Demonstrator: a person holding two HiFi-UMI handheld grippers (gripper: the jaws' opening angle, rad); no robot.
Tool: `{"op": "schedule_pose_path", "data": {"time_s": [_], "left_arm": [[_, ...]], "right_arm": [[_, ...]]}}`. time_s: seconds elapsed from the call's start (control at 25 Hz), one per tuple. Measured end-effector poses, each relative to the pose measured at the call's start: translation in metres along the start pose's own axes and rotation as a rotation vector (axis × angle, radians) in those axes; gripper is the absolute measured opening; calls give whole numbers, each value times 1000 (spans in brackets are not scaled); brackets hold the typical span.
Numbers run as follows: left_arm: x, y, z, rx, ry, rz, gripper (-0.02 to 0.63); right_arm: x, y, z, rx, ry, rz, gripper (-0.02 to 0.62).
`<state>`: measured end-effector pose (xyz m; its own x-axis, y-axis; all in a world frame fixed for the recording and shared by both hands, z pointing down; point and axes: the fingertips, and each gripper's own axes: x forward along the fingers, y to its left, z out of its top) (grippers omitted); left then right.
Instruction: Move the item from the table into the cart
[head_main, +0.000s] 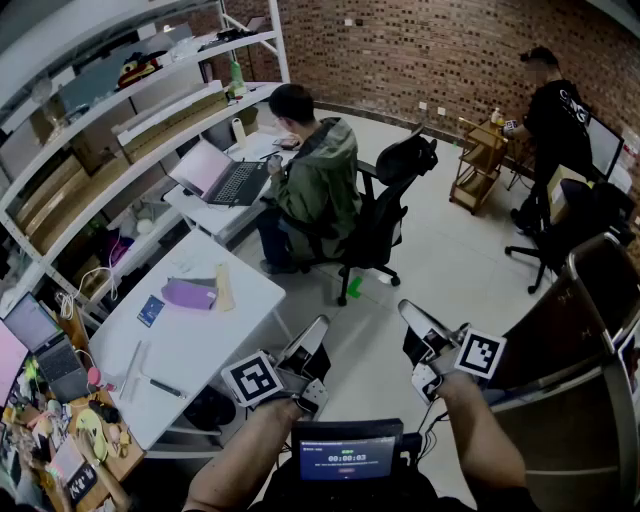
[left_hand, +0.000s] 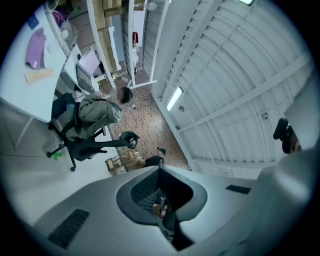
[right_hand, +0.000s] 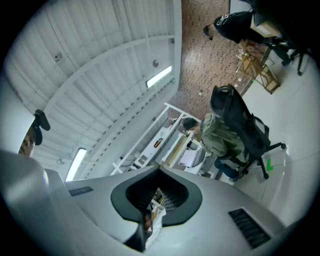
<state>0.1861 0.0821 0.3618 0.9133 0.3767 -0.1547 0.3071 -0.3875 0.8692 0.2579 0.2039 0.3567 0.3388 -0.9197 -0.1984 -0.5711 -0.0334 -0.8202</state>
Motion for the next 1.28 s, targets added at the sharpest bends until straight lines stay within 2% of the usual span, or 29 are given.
{"op": "schedule_pose_path", "data": {"time_s": [0.16, 0.24, 0.28, 0.52, 0.72, 0.76, 0.8, 1.04, 1.16, 1.28], "left_arm": [[-42, 22, 50, 4, -60, 39, 8], [-71, 32, 82, 35, -97, 57, 8], [-88, 37, 102, 51, -121, 69, 8], [-218, 96, 225, 123, -281, 226, 8], [-311, 141, 314, 189, -380, 308, 22], [-328, 149, 328, 204, -393, 335, 34], [-344, 157, 341, 213, -412, 365, 41], [-427, 195, 394, 240, -555, 541, 54], [-458, 200, 417, 256, -626, 614, 54], [-489, 207, 431, 258, -721, 720, 56]], "right_arm": [[68, 9, -33, 4, 47, 48, 0], [106, 19, -58, -4, 92, 69, 52], [129, 24, -71, -8, 115, 82, 52], [280, 47, -172, -37, 255, 169, 52], [390, 60, -248, -85, 360, 224, 52], [411, 63, -262, -85, 385, 239, 97], [431, 66, -276, -80, 411, 259, 142], [528, 78, -352, -139, 585, 339, 143], [574, 90, -382, -156, 668, 407, 143], [615, 97, -412, -209, 764, 483, 143]]}}
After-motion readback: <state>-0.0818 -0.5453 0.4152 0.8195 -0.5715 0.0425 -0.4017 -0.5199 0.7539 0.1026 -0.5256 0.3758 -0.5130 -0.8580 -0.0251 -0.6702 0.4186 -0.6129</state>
